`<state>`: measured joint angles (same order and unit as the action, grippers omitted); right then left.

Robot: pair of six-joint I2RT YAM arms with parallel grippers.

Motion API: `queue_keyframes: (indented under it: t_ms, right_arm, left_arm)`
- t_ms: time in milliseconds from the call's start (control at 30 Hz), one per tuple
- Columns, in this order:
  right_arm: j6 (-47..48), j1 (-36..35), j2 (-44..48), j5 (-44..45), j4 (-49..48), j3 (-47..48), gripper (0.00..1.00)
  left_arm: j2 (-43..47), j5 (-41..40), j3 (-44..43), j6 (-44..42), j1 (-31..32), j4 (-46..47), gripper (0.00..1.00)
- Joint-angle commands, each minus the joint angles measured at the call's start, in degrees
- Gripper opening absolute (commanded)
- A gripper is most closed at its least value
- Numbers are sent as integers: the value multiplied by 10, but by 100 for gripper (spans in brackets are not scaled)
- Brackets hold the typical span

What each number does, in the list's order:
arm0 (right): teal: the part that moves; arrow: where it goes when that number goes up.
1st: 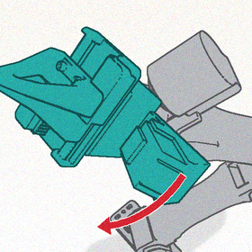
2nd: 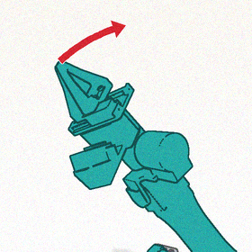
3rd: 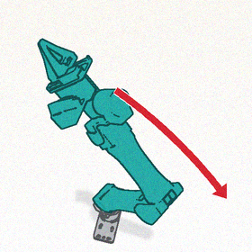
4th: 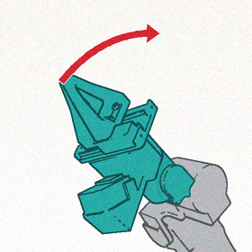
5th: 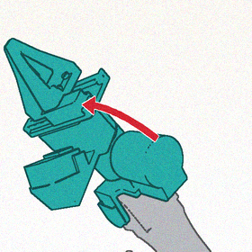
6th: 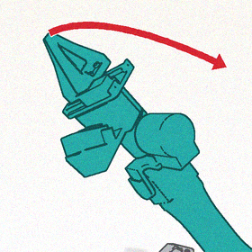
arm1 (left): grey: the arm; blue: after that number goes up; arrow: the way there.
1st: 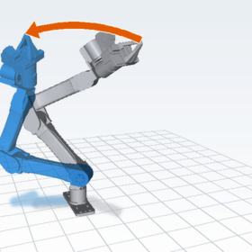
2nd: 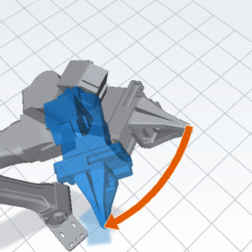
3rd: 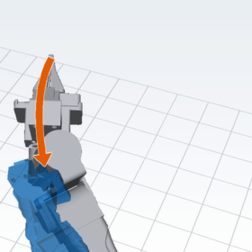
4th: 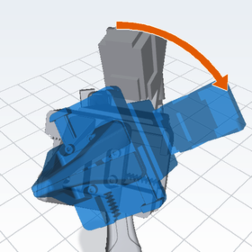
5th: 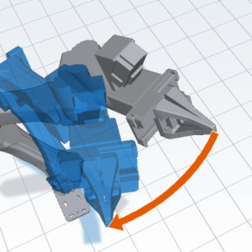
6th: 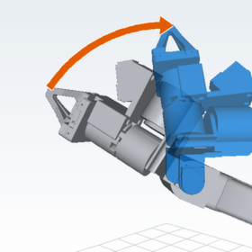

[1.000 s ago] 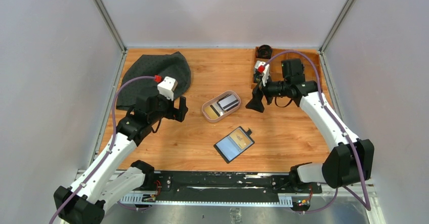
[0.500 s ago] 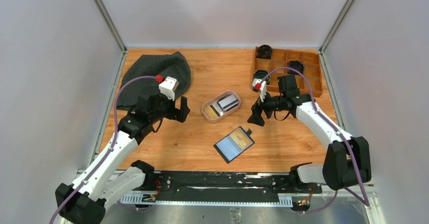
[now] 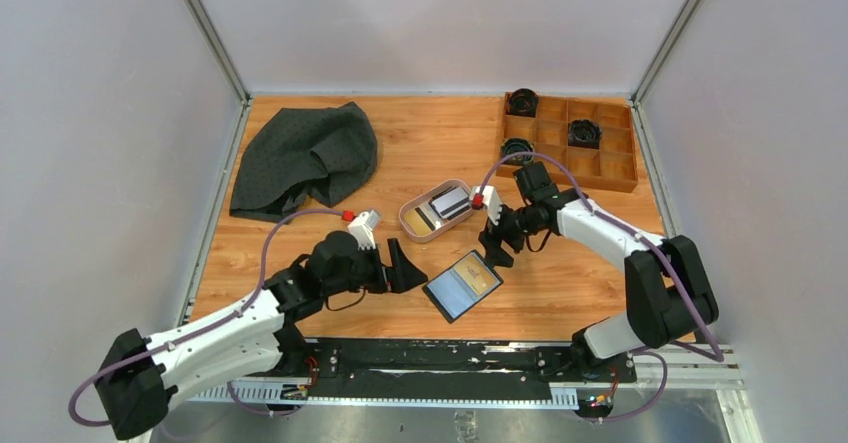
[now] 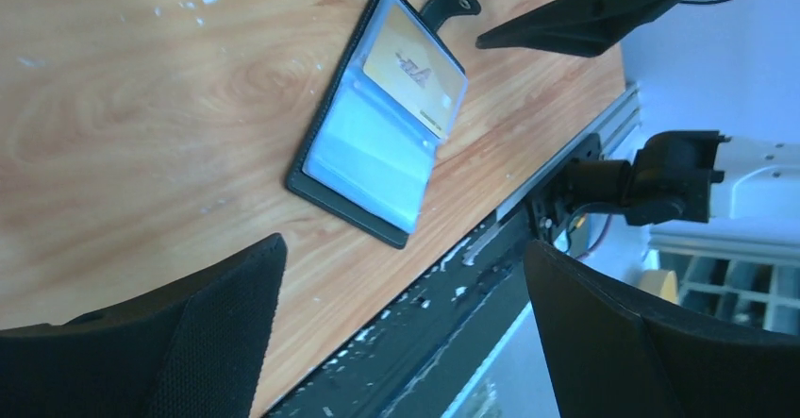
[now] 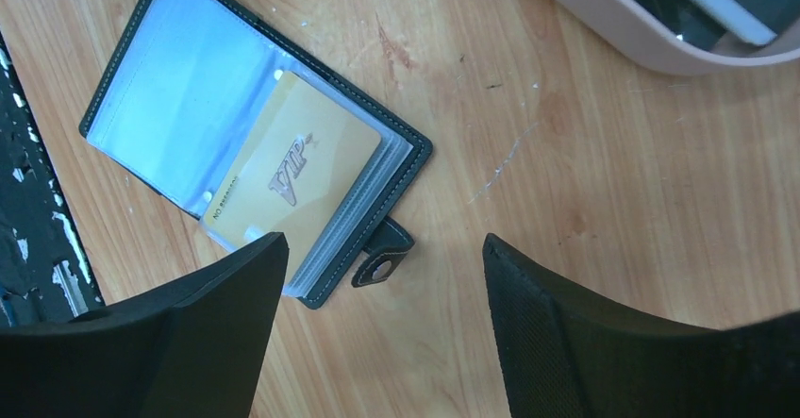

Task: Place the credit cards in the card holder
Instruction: Close the card holder at the center of the board.

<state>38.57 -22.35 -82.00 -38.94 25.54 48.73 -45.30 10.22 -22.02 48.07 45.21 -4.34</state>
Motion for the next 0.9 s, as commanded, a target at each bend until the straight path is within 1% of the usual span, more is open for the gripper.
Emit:
queue_keyframes:
  t_ms: [0, 100, 300, 467, 600, 800, 867]
  right_arm:
    - [-14, -32, -20, 39, 29, 16, 78]
    - [-20, -47, -40, 69, 30, 22, 73]
    - [-23, -53, -69, 71, 47, 34, 63]
    - [-29, -57, -89, 65, 58, 42, 58]
    - [-33, -57, -105, 58, 72, 50, 55]
    - [-38, -57, -122, 48, 82, 57, 54]
    - [-40, -57, -126, 46, 87, 60, 54]
  left_arm:
    - [-16, -128, 36, 165, 72, 60, 98]
    - [-52, -170, 53, 219, 112, 92, 96]
    - [-146, -189, 29, 269, 148, 108, 89]
    - [-197, -201, 28, 316, 170, 139, 88]
    - [-226, -220, 42, 360, 189, 178, 88]
    - [-264, -241, 41, 404, 214, 191, 88]
    - [-272, -248, 49, 415, 218, 208, 88]
